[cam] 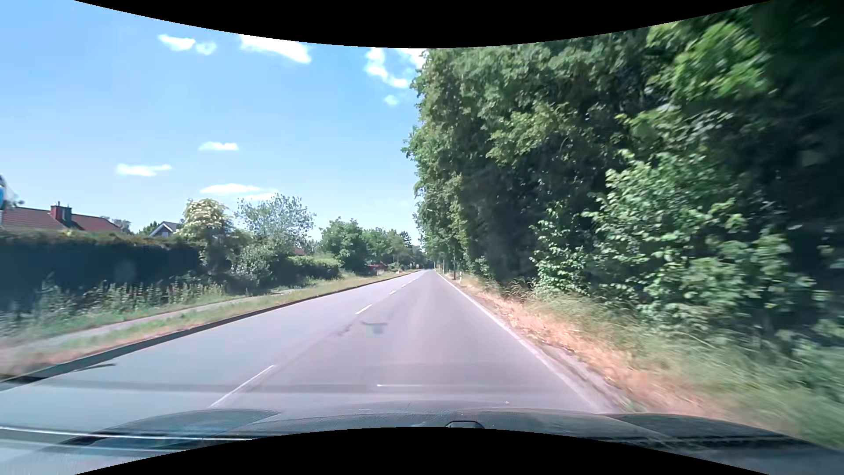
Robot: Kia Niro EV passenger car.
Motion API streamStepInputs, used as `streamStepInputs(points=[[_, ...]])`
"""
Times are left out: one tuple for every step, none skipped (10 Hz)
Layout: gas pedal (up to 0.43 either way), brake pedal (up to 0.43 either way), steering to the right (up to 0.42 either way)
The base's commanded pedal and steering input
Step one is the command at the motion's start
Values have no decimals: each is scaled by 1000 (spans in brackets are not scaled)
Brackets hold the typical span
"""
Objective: Follow the waypoints while adhering to traffic rules and regulations
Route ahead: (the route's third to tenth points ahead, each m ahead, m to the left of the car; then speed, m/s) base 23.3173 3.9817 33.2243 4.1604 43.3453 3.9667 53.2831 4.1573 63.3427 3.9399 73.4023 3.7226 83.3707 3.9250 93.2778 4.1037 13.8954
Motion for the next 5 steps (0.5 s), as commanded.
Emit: streamStepInputs(points=[[157,0,-3],[177,0,-3],[177,0,-3],[177,0,-3],[177,0,-3]])
